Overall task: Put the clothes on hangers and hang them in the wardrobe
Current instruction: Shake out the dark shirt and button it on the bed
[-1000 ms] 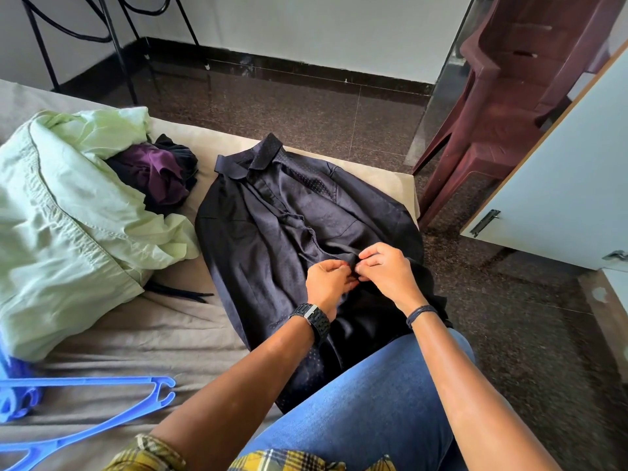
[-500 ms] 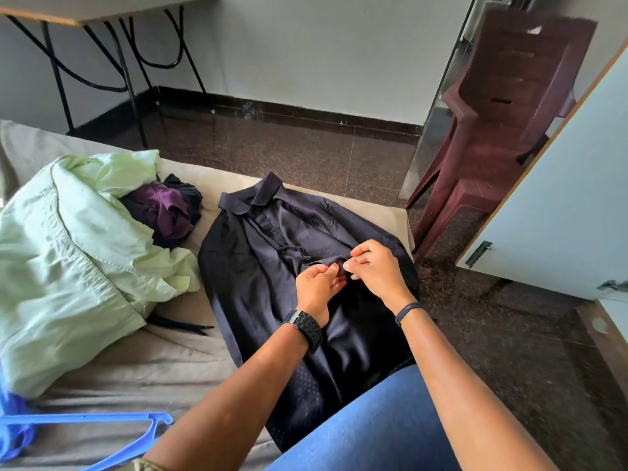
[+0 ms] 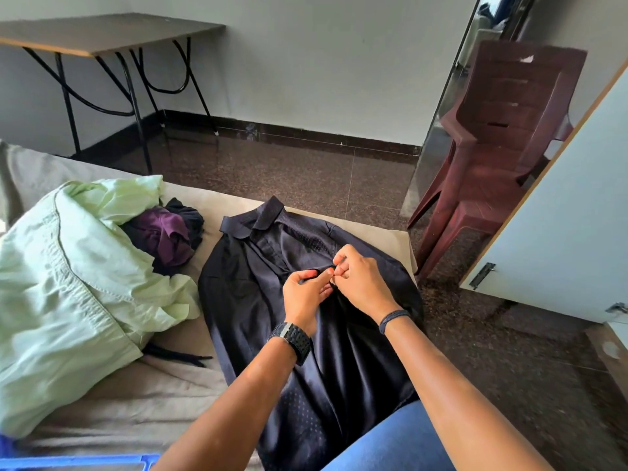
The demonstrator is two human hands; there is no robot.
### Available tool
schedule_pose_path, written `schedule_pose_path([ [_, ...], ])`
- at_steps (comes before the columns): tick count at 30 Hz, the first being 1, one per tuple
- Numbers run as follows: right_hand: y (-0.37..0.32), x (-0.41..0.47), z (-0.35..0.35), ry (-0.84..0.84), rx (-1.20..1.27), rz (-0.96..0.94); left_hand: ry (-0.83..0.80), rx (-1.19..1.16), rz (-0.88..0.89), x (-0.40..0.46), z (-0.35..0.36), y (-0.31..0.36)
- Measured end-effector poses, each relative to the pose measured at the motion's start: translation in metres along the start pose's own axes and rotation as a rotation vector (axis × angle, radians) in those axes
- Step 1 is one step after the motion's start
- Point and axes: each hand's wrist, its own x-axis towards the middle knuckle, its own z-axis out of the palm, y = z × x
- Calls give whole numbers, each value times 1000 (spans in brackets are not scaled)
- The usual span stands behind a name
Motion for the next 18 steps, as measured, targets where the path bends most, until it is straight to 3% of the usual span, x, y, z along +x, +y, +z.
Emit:
schedule_pose_path([
  [6, 7, 4, -1, -39, 221, 163, 43, 72, -9, 11, -1, -9],
  [14, 10, 23, 1, -55, 296, 297, 36, 76, 36, 20, 2, -14],
  [18, 18, 19, 9, -47, 258, 237, 94, 129, 77, 20, 1, -19],
])
